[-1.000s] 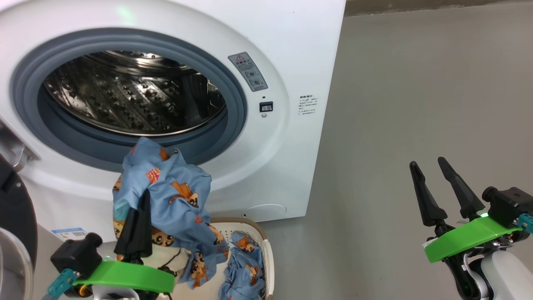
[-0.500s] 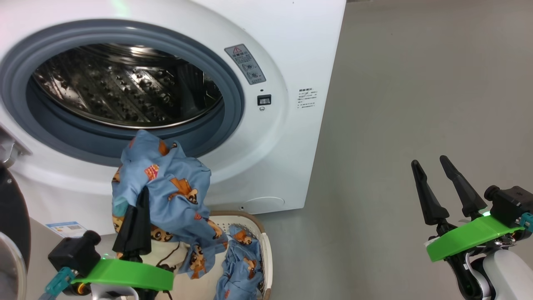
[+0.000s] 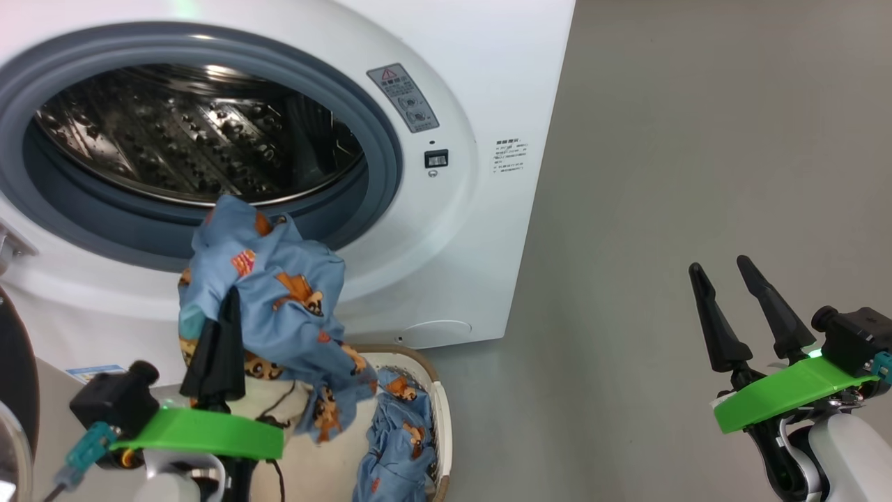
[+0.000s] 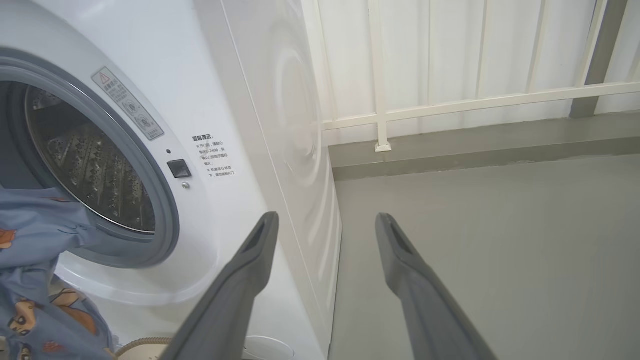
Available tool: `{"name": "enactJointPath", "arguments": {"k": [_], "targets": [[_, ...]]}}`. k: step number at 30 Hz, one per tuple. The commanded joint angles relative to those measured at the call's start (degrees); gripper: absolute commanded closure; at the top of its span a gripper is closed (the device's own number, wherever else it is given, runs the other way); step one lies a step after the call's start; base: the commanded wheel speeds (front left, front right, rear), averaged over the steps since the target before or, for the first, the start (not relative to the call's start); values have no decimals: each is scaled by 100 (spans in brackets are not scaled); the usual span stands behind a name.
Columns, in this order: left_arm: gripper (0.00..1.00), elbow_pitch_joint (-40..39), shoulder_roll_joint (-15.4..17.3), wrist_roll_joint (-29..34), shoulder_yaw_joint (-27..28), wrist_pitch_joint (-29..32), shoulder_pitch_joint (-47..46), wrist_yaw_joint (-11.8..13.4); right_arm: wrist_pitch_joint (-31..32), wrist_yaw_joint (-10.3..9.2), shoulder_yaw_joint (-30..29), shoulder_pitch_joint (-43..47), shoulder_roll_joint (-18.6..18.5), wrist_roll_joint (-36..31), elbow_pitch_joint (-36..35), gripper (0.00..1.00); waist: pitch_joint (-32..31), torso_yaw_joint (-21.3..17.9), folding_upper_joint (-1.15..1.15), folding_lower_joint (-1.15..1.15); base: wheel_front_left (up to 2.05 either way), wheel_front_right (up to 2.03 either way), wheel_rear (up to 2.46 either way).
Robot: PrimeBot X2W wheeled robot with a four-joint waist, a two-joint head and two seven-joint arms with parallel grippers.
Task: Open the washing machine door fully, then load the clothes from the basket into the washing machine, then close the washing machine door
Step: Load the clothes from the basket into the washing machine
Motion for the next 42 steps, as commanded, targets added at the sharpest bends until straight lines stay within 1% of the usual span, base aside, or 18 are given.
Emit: {"name": "enactJointPath", "arguments": {"k": [1, 8, 17, 24, 30, 31, 38, 42], "targets": [[100, -100, 150, -38, 210, -34, -263, 14, -46, 26, 48, -138, -79, 21, -144, 0, 18, -6, 0, 0, 0, 0, 0], [100, 286, 223, -117, 292, -32, -774, -56, -46, 26, 47, -207, -100, 3, -180, 0, 211, -41, 0, 0, 0, 0, 0], [100, 1246, 407, -90, 395, -112, -1898, -204, -46, 26, 51, -422, -201, -32, -274, 0, 744, -167, 0, 0, 0, 0, 0], [100, 2130, 541, -44, 465, -199, -2875, -322, -46, 26, 23, -607, -236, -59, -363, 0, 1251, -370, 0, 0, 0, 0, 0], [100, 3003, 667, 4, 492, -244, -3600, -404, -46, 26, 29, -781, -232, -97, -455, 0, 1582, -619, 0, 0, 0, 0, 0], [100, 3003, 667, 4, 492, -244, -3600, -404, -46, 26, 29, -781, -232, -97, -455, 0, 1582, -619, 0, 0, 0, 0, 0], [100, 3778, 859, 244, 498, -282, -4440, -445, -46, 26, -37, -881, -227, -175, -540, 0, 2019, -827, 0, 0, 0, 0, 0], [100, 3992, 944, 385, 509, -286, -4900, -487, -46, 26, -69, -959, -239, -207, -634, 0, 2327, -905, 0, 0, 0, 0, 0]]}}
